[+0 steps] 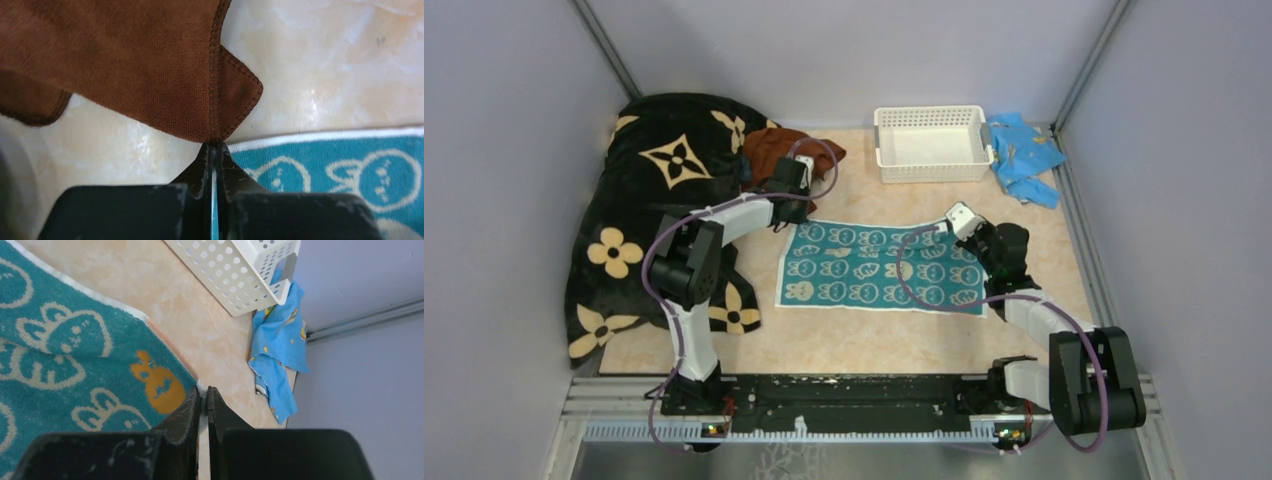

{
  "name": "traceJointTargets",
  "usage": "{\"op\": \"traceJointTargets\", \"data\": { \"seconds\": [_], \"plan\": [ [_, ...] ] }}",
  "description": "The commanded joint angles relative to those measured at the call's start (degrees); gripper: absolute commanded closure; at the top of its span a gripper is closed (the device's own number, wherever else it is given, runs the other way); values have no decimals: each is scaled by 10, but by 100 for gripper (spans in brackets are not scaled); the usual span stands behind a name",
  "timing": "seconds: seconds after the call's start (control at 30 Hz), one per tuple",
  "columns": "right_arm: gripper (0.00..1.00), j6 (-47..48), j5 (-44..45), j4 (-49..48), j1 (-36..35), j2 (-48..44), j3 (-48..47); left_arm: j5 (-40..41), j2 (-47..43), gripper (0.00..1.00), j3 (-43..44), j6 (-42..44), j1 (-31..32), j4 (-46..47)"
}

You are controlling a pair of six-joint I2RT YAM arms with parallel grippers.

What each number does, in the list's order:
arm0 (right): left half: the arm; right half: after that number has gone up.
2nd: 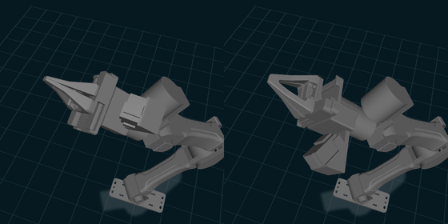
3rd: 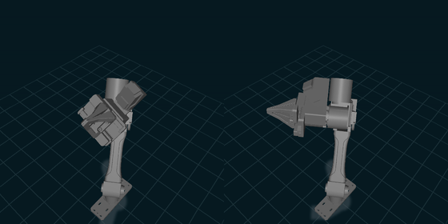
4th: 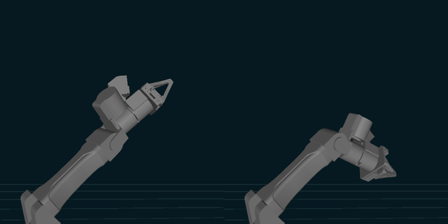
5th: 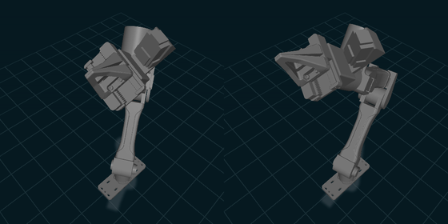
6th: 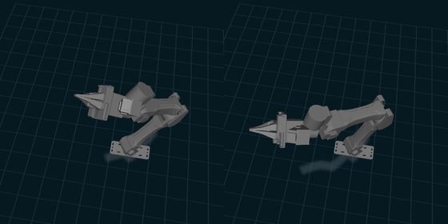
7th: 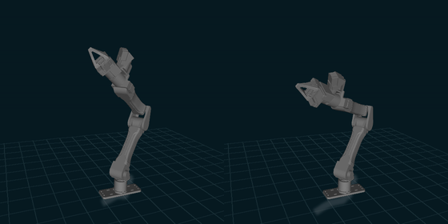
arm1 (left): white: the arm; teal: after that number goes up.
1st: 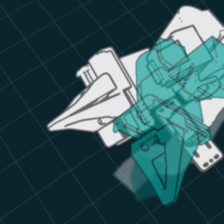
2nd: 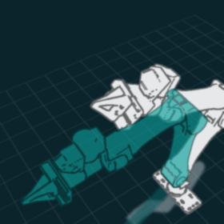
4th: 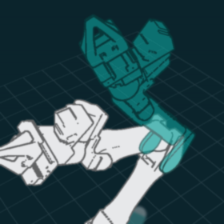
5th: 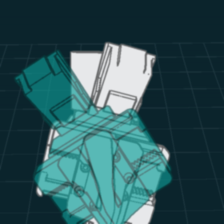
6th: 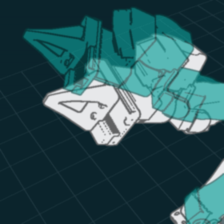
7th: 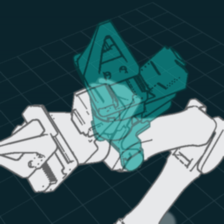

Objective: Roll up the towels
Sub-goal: Fold the towel at the center of the board.

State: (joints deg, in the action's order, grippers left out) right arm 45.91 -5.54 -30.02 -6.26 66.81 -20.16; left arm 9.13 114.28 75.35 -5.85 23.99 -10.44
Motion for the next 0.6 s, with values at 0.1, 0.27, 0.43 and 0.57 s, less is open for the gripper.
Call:
{"op": "traceJointTargets", "data": {
  "seconds": [0.1,0.27,0.43,0.57],
  "plan": [
    [100,14,44,-28,-4,13,-45,-23,-148,100,-92,24,-20,103],
    [100,5,48,-24,-3,20,-53,-51,-206,100,-170,25,-44,184],
    [100,5,52,-29,-2,24,-48,-95,-228,100,-215,39,-65,229],
    [100,1,35,-31,1,8,-39,-117,-254,100,-255,53,-68,254]
  ]
}}
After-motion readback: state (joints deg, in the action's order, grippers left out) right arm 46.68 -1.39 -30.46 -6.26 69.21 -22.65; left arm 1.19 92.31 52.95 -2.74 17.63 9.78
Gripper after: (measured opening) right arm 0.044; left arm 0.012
